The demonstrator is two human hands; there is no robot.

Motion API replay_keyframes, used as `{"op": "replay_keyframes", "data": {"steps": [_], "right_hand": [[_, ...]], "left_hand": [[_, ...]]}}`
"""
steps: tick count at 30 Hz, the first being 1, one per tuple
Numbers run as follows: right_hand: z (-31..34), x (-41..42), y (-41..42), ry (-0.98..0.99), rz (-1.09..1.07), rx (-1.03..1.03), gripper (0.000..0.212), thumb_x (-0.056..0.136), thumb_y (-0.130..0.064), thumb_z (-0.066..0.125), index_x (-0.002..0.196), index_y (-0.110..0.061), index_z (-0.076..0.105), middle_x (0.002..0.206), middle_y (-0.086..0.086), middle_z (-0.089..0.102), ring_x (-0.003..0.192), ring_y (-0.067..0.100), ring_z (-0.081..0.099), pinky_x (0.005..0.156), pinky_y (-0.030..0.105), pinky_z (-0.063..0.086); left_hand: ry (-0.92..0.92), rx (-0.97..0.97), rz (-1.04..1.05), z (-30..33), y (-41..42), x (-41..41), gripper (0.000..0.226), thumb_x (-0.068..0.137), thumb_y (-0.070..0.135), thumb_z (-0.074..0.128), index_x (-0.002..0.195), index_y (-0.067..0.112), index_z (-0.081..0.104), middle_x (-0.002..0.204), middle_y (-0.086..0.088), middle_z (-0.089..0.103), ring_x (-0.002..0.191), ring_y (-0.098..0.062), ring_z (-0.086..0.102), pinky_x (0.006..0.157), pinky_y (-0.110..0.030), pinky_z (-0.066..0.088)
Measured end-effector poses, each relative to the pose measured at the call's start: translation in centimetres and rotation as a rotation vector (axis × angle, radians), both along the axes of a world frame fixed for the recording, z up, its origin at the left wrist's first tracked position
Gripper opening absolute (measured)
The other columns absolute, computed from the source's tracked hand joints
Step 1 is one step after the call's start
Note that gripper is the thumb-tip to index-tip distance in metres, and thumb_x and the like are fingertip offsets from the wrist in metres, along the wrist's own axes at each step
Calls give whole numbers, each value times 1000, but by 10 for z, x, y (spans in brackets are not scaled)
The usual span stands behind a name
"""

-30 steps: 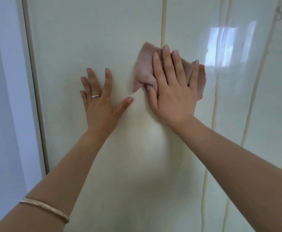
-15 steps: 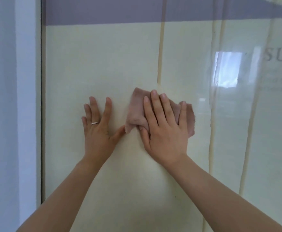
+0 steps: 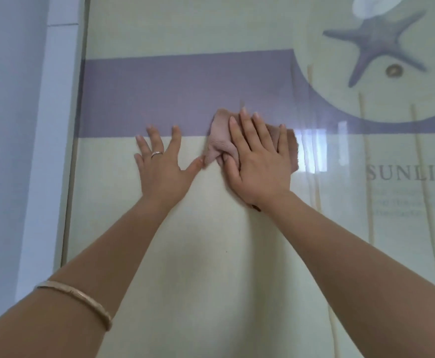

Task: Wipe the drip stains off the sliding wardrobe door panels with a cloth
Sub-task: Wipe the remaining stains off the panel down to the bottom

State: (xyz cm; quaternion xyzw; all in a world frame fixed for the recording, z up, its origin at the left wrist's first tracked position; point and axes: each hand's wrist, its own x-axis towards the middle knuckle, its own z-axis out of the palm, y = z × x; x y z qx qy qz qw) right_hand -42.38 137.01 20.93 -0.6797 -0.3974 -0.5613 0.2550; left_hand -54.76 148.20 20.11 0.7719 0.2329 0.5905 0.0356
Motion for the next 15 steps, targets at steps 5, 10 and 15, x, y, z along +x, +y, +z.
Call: {"op": "replay_keyframes", "data": {"steps": [5,10,15], "right_hand": [[-14,-1,3,1,6,88,46,89,-41,42,131,-26,53,129,-1,58,118,18,51,103,26,18],[33,-3,-28,-132,-58,-56,62,94,-45,27,151,-20,28,155,-1,32,143,21,27,115,37,4],[56,14,3,-30,-43,141,56,93,-48,39,147,-35,30,146,-9,40,135,16,36,97,31,13]], "left_hand": [[-23,30,32,-1,10,9,75,89,57,41,149,33,2,155,-10,-18,141,-32,-18,113,-46,-8],[-27,47,39,2,14,11,79,85,65,35,148,36,-1,155,-9,-19,141,-30,-20,112,-44,-11],[-57,50,22,-1,15,13,86,74,70,24,148,36,0,156,-8,-18,141,-28,-20,112,-43,-12]]}}
